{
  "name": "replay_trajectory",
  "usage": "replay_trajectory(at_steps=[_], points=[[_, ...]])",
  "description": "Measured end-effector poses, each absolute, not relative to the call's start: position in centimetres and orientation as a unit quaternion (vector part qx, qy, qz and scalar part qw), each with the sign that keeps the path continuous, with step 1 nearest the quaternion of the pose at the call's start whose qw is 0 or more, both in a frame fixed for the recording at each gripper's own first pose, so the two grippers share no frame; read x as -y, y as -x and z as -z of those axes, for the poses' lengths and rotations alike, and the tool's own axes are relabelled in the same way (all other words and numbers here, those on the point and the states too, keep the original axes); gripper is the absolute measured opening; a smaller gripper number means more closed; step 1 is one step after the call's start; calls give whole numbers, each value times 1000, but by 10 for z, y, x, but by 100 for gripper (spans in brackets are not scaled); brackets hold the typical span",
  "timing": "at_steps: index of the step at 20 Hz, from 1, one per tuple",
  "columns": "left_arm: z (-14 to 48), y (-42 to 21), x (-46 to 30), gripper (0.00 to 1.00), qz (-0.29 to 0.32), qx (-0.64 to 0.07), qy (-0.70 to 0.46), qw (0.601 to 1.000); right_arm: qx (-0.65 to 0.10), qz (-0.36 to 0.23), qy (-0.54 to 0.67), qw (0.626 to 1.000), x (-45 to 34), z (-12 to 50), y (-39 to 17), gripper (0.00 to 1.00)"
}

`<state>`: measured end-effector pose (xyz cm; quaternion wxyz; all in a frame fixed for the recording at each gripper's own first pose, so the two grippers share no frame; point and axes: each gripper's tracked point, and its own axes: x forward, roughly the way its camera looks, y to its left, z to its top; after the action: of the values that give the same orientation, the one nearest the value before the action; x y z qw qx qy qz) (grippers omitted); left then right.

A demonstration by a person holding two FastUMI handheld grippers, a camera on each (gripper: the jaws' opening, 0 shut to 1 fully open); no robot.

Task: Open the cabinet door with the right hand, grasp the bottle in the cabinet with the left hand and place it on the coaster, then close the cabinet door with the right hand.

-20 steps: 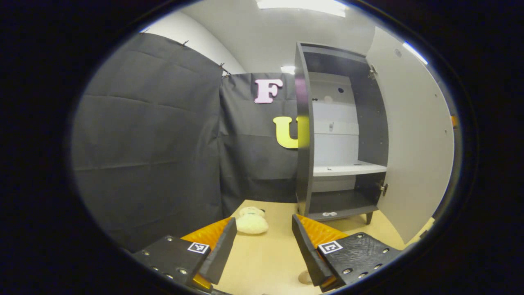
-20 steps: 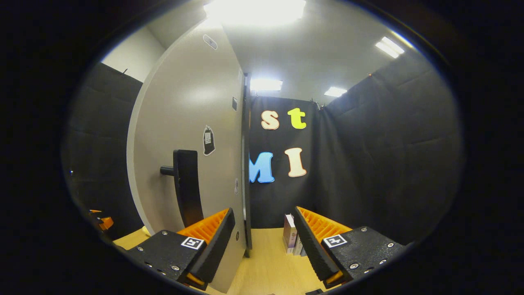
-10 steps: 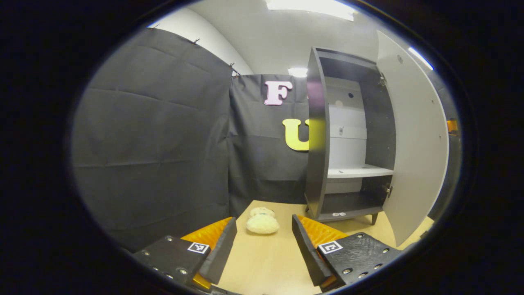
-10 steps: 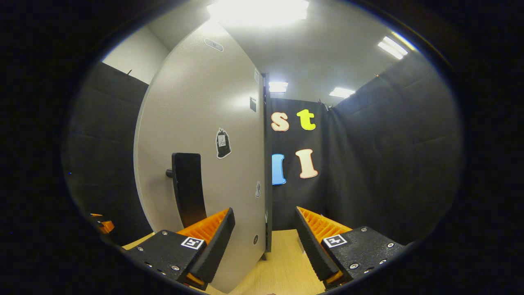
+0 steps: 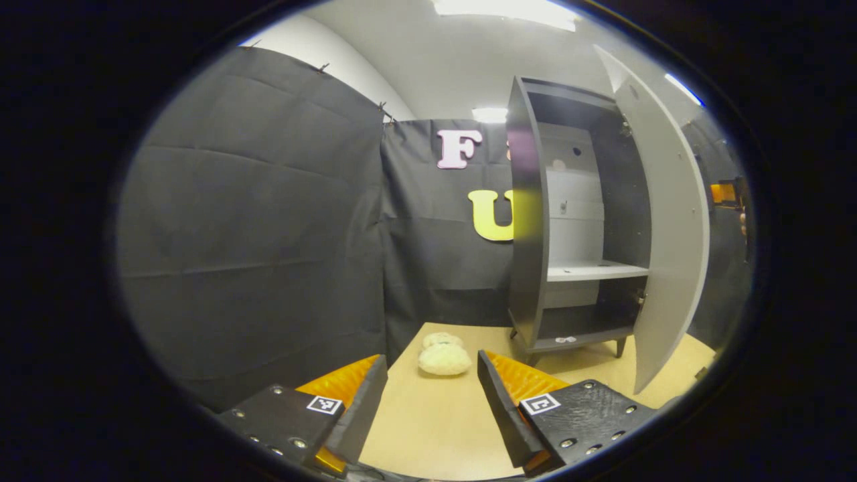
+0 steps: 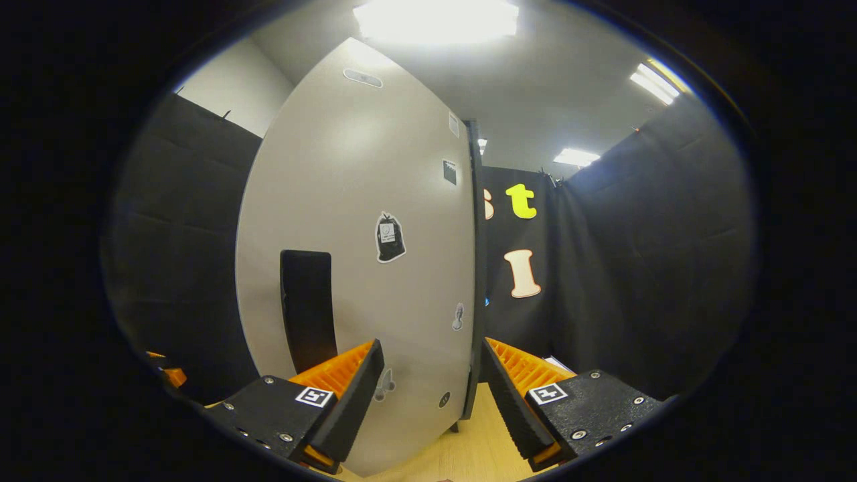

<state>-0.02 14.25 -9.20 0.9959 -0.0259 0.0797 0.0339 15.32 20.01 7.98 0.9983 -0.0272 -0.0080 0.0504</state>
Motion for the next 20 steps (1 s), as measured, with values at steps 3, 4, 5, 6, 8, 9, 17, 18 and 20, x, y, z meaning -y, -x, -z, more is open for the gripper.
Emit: replay_trajectory(at_steps=[3, 4, 5, 6, 8, 9, 17, 18, 20], points=[[91, 4, -155, 84, -41, -78, 22, 996, 9, -59, 21, 998, -222, -76, -163, 91], [91, 6, -159, 84, -43, -78, 21, 996, 9, -63, 15, 998, -230, -74, -167, 91], [90, 7, -162, 84, -45, -79, 21, 996, 8, -69, 11, 998, -238, -72, -171, 91], [89, 9, -165, 81, -47, -79, 22, 996, 6, -74, 9, 997, -244, -70, -173, 89], [88, 11, -169, 81, -47, -79, 21, 996, -2, -77, 8, 997, -253, -64, -175, 92], [87, 11, -171, 77, -47, -79, 20, 996, -5, -78, 5, 997, -257, -62, -176, 93], [80, 3, -162, 84, -15, -76, 31, 996, -6, -45, 6, 999, -248, -60, -156, 93], [81, 1, -158, 81, -7, -79, 36, 996, -6, -40, 10, 999, -244, -60, -152, 93], [81, -4, -146, 84, 8, -80, 42, 996, 1, -30, 23, 999, -236, -62, -142, 93]])
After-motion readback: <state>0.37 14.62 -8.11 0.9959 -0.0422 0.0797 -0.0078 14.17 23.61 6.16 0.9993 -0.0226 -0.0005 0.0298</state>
